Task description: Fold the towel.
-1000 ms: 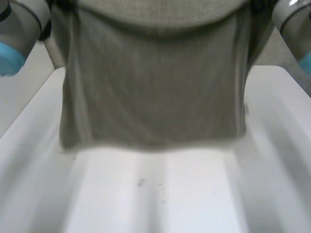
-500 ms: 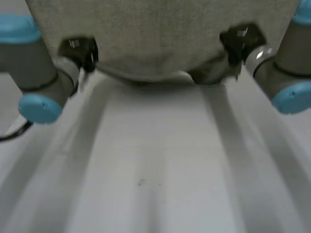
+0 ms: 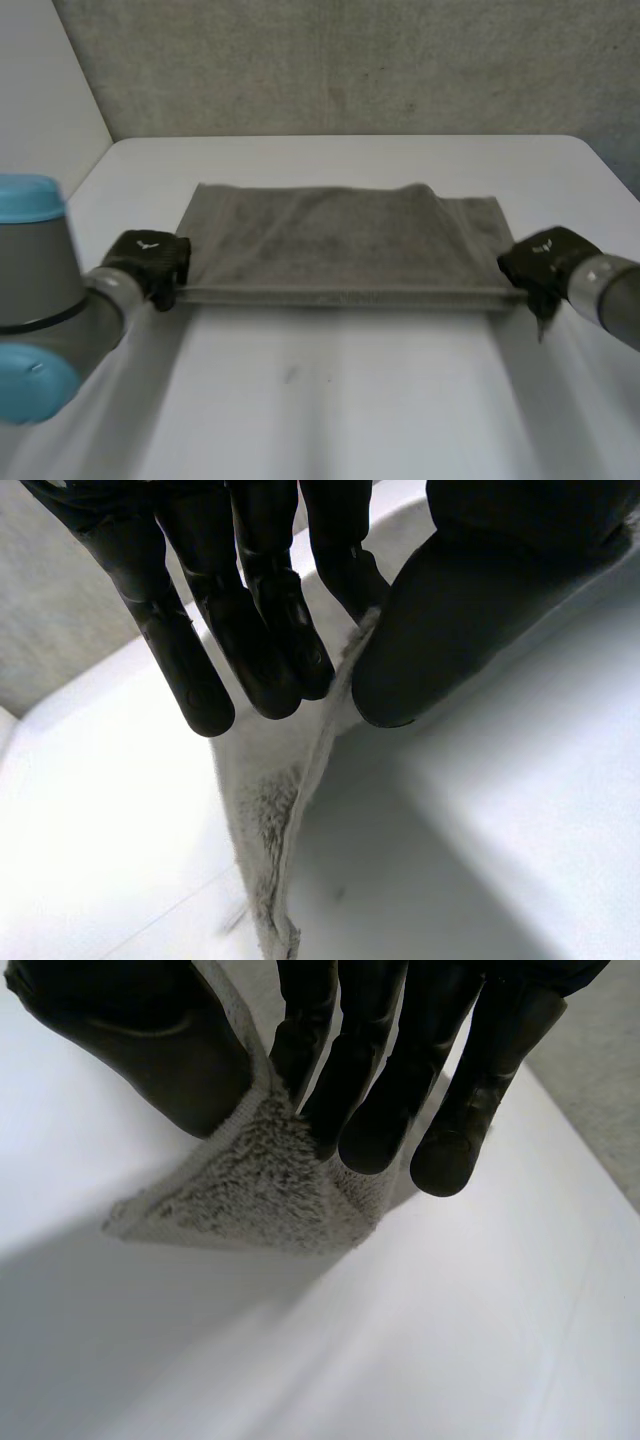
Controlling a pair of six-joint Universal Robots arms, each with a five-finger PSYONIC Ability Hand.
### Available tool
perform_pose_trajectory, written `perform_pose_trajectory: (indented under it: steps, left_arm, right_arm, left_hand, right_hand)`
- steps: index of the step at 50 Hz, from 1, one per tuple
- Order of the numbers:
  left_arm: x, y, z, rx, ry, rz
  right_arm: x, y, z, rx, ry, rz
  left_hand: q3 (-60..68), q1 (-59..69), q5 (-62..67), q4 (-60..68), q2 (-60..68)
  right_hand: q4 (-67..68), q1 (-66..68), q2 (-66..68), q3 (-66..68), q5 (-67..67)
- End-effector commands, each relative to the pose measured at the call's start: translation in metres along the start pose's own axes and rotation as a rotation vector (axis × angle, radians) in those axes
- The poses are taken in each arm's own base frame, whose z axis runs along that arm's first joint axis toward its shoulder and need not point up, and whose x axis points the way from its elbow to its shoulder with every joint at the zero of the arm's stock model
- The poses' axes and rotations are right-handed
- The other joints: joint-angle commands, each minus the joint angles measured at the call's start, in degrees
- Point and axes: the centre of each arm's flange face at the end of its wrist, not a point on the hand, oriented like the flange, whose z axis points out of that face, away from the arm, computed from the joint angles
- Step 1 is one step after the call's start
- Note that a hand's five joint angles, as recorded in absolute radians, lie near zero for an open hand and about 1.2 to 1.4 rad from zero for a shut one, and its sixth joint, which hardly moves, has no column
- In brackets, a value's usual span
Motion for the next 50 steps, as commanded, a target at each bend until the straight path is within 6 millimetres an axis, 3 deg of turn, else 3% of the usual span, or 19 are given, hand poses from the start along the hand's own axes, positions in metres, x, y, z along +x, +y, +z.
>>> perform_pose_trajectory:
  steps: [1, 4, 8, 13, 15, 16, 18, 19, 21, 23, 24, 26, 27, 29, 37, 46, 48, 49, 50]
  left_arm:
    - [-0.01, -0.009, -0.077, 0.015, -0.016, 0.112]
    - [-0.01, -0.009, -0.085, 0.03, -0.008, 0.145]
    - [-0.013, -0.011, -0.079, 0.049, -0.002, 0.139]
    - [-0.01, -0.007, -0.047, 0.063, 0.021, 0.14]
    - [-0.011, -0.009, -0.022, 0.088, 0.013, 0.137]
    - [-0.011, -0.009, -0.022, 0.088, 0.013, 0.137]
    - [-0.01, -0.012, 0.004, 0.11, 0.011, 0.136]
    - [-0.01, -0.012, 0.004, 0.11, 0.011, 0.136]
    - [-0.01, -0.013, 0.018, 0.114, 0.006, 0.136]
    - [-0.008, -0.015, 0.042, 0.125, 0.007, 0.136]
    - [-0.008, -0.015, 0.043, 0.125, 0.007, 0.136]
    - [-0.005, -0.015, 0.067, 0.127, 0.009, 0.137]
    - [-0.005, -0.015, 0.067, 0.127, 0.009, 0.137]
    - [-0.002, -0.016, 0.077, 0.136, 0.013, 0.14]
    - [0.002, -0.021, 0.127, 0.181, -0.013, 0.144]
    - [0.002, -0.024, 0.147, 0.206, -0.05, 0.148]
    - [0.003, -0.024, 0.15, 0.209, -0.051, 0.148]
    - [0.004, -0.021, 0.153, 0.206, -0.05, 0.148]
    - [0.005, -0.019, 0.156, 0.204, -0.047, 0.149]
  right_arm:
    - [-0.01, 0.003, -0.066, 0.013, -0.029, -0.158]
    - [0.006, -0.003, -0.073, 0.067, 0.017, -0.153]
    - [0.015, -0.005, -0.067, 0.107, 0.015, -0.142]
    - [0.014, 0.005, -0.016, 0.115, -0.031, -0.136]
    - [0.016, 0.005, -0.006, 0.118, -0.024, -0.141]
    - [0.016, 0.005, -0.006, 0.118, -0.023, -0.141]
    - [0.019, 0.007, 0.015, 0.109, -0.006, -0.14]
    - [0.019, 0.007, 0.015, 0.109, -0.006, -0.14]
    - [0.022, 0.01, 0.044, 0.115, 0.018, -0.147]
    - [0.023, 0.01, 0.057, 0.129, 0.036, -0.154]
    - [0.023, 0.01, 0.057, 0.129, 0.036, -0.154]
    - [0.025, 0.008, 0.079, 0.169, 0.071, -0.172]
    - [0.025, 0.008, 0.079, 0.169, 0.071, -0.172]
    - [0.027, 0.006, 0.099, 0.208, 0.116, -0.189]
    - [0.033, -0.002, 0.134, 0.289, 0.198, -0.205]
    - [0.03, -0.002, 0.154, 0.303, 0.203, -0.21]
    - [0.028, 0.001, 0.16, 0.3, 0.199, -0.211]
    - [0.028, 0.001, 0.16, 0.3, 0.199, -0.21]
    - [0.028, 0.002, 0.162, 0.3, 0.199, -0.209]
  left_hand:
    - [10.3, 11.8, 11.1, 10.1, 10.4]
    - [10.3, 11.8, 11.1, 10.1, 10.4]
    - [10.3, 11.8, 11.1, 10.1, 10.4]
    - [10.3, 11.8, 11.1, 10.1, 10.4]
    - [10.3, 11.8, 11.1, 10.1, 10.4]
    - [10.3, 11.8, 11.1, 10.1, 10.4]
    - [10.3, 11.8, 11.1, 10.1, 10.4]
    - [10.3, 11.8, 11.1, 10.1, 10.4]
    - [10.3, 11.8, 11.1, 10.1, 10.4]
    - [10.3, 11.8, 11.1, 10.1, 10.4]
    - [10.3, 11.8, 11.1, 10.1, 10.4]
    - [10.3, 11.8, 11.1, 10.1, 10.4]
    - [10.3, 11.8, 11.1, 10.1, 10.4]
    - [10.3, 11.8, 11.1, 10.1, 10.4]
    - [10.3, 11.8, 11.1, 10.1, 10.4]
    - [10.3, 11.8, 11.1, 10.1, 10.4]
    - [10.3, 11.8, 11.1, 10.1, 10.4]
    - [10.3, 11.8, 11.1, 10.1, 10.4]
    - [10.3, 11.8, 11.1, 10.1, 10.4]
  right_hand:
    - [3.3, 3.8, 3.6, 4.3, 3.3]
    - [3.3, 3.8, 3.6, 4.3, 3.3]
    - [3.3, 3.8, 3.6, 4.3, 3.3]
    - [3.3, 3.8, 3.6, 4.3, 3.3]
    - [3.3, 3.8, 3.6, 4.3, 3.3]
    - [3.3, 3.8, 3.6, 4.3, 3.3]
    - [3.3, 3.8, 3.6, 4.3, 3.3]
    - [3.3, 3.8, 3.6, 4.3, 3.3]
    - [3.3, 3.8, 3.6, 4.3, 3.3]
    - [3.3, 3.8, 3.6, 4.3, 3.3]
    - [3.3, 3.8, 3.6, 4.3, 3.3]
    - [3.3, 3.8, 3.6, 4.3, 3.3]
    - [3.3, 3.8, 3.6, 4.3, 3.3]
    - [3.3, 3.8, 3.6, 4.3, 3.3]
    - [3.3, 3.8, 3.6, 4.3, 3.3]
    - [3.3, 3.8, 3.6, 4.3, 3.3]
    - [-23.2, -22.7, -22.9, -22.3, -23.2]
    - [-23.4, -22.9, -23.1, -22.4, -23.4]
    - [-47.0, -46.5, -46.7, -46.1, -47.0]
